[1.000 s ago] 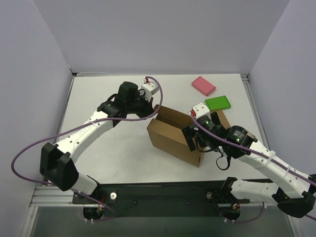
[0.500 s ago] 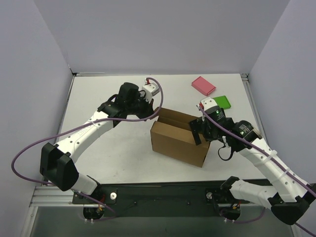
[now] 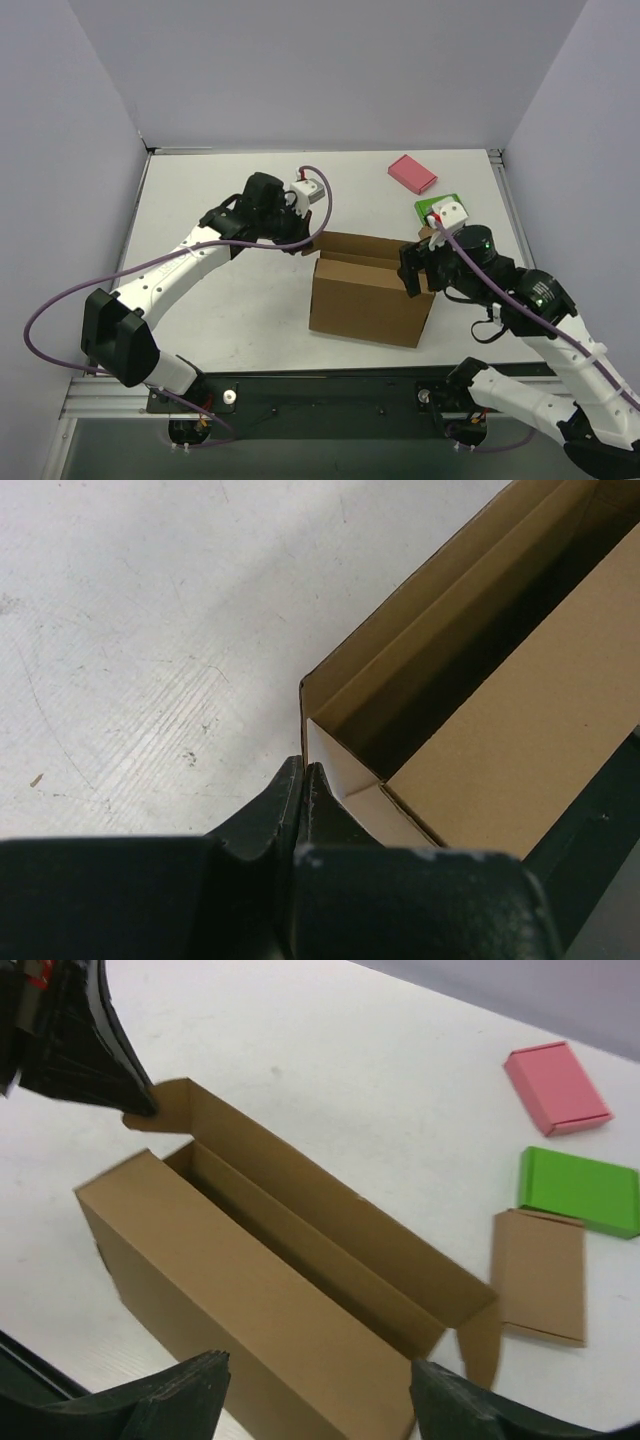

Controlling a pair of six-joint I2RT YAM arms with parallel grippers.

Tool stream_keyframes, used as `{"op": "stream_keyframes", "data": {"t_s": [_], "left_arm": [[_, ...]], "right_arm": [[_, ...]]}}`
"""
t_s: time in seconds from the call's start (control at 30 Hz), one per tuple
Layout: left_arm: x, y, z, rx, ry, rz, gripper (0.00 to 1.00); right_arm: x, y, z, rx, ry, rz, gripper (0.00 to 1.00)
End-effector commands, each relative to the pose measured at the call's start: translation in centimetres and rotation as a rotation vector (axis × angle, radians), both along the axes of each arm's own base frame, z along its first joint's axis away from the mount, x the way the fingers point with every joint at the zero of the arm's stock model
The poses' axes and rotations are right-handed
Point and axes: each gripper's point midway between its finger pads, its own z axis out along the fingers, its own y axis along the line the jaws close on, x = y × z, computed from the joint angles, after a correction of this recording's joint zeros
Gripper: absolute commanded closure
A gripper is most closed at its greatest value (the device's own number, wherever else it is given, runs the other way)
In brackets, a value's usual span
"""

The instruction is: Fold the paper box

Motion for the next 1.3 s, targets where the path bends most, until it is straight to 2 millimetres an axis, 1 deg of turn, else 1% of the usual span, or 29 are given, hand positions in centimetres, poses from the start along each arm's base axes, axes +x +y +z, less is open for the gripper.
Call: {"op": "stream_keyframes", "data": {"t_s": [0.0, 0.03, 0.07, 0.1, 0.13, 0.17, 0.2, 0.23, 0.27, 0.33, 0.43, 0.47, 0.5, 0.53, 0.57, 0.6, 0.63, 0.7, 0.8, 0.83, 1.0, 1.03, 1.1, 1.13, 1.2, 1.27], "left_arm": [[-0.2, 0.9, -1.3, 0.025, 0.082, 0.052, 1.00], [-0.1, 1.3, -2.3, 0.040, 0.115, 0.069, 1.00], [-0.1, 1.6, -2.9, 0.042, 0.139, 0.084, 1.00], [0.5, 2.3, -3.3, 0.027, 0.160, 0.115, 1.00], [0.5, 2.9, -4.4, 0.033, 0.185, 0.129, 1.00], [0.7, 3.4, -4.6, 0.030, 0.192, 0.145, 1.00], [0.9, 3.7, -4.9, 0.029, 0.200, 0.152, 1.00], [1.2, 4.2, -5.0, 0.025, 0.202, 0.160, 1.00], [1.2, 4.3, -5.1, 0.024, 0.201, 0.161, 1.00], [1.5, 4.1, -5.0, 0.012, 0.181, 0.156, 1.00], [1.4, 4.2, -5.6, 0.019, 0.190, 0.157, 1.00], [1.5, 4.2, -5.9, 0.023, 0.192, 0.157, 1.00], [1.4, 4.3, -6.0, 0.029, 0.195, 0.158, 1.00], [1.6, 4.4, -6.4, 0.039, 0.199, 0.163, 1.00], [1.6, 4.4, -6.5, 0.043, 0.204, 0.164, 1.00], [1.5, 4.4, -6.7, 0.046, 0.207, 0.165, 1.00], [1.6, 4.5, -7.0, 0.052, 0.211, 0.170, 1.00], [1.7, 4.5, -7.1, 0.052, 0.210, 0.179, 1.00], [1.9, 4.3, -7.0, 0.033, 0.211, 0.181, 1.00], [2.0, 4.1, -6.9, 0.025, 0.212, 0.180, 1.00], [2.3, 3.3, -6.4, -0.017, 0.219, 0.171, 1.00], [2.3, 3.2, -6.6, -0.019, 0.228, 0.171, 1.00], [2.3, 2.9, -6.6, -0.033, 0.237, 0.165, 1.00], [2.2, 2.7, -6.8, -0.039, 0.249, 0.158, 1.00], [2.1, 2.6, -7.4, -0.035, 0.269, 0.159, 1.00], [2.3, 2.8, -8.0, -0.020, 0.275, 0.169, 1.00]], "right_arm": [[0.1, 4.5, -1.8, 0.037, 0.110, 0.073, 0.35], [-0.7, 5.9, -2.4, 0.030, 0.131, 0.115, 0.36], [-0.8, 7.2, -3.3, 0.027, 0.144, 0.136, 0.36], [-1.5, 8.5, -3.7, 0.047, 0.159, 0.171, 0.36], [-2.4, 10.0, -3.9, 0.067, 0.169, 0.218, 0.37], [-2.5, 11.2, -4.4, 0.099, 0.166, 0.234, 0.39], [-3.5, 12.7, -4.6, 0.147, 0.202, 0.286, 0.41], [-3.8, 13.5, -4.9, 0.185, 0.223, 0.290, 0.42], [-3.9, 14.3, -6.0, 0.203, 0.243, 0.299, 0.42], [-3.4, 14.4, -7.2, 0.192, 0.260, 0.262, 0.43], [-1.8, 15.0, -9.3, 0.148, 0.273, 0.240, 0.43], [-1.2, 15.3, -9.3, 0.158, 0.274, 0.239, 0.43], [0.0, 15.0, -9.3, 0.173, 0.280, 0.214, 0.43], [0.6, 15.2, -10.0, 0.178, 0.303, 0.209, 0.43], [1.3, 15.5, -9.9, 0.201, 0.303, 0.208, 0.44], [2.2, 15.1, -10.1, 0.209, 0.309, 0.187, 0.45], [2.6, 15.4, -10.5, 0.206, 0.328, 0.182, 0.45], [2.9, 15.3, -11.2, 0.188, 0.344, 0.178, 0.45], [3.2, 15.1, -12.9, 0.149, 0.372, 0.162, 0.45], [3.5, 14.9, -13.8, 0.134, 0.386, 0.145, 0.45], [4.5, 14.5, -15.5, 0.090, 0.394, 0.109, 0.46], [4.6, 14.5, -16.2, 0.076, 0.407, 0.104, 0.46], [4.8, 14.6, -16.6, 0.064, 0.408, 0.098, 0.46], [5.0, 14.4, -17.3, 0.052, 0.419, 0.082, 0.46], [5.3, 14.2, -17.9, 0.033, 0.420, 0.059, 0.45], [5.4, 13.9, -18.9, 0.006, 0.443, 0.043, 0.45]]}}
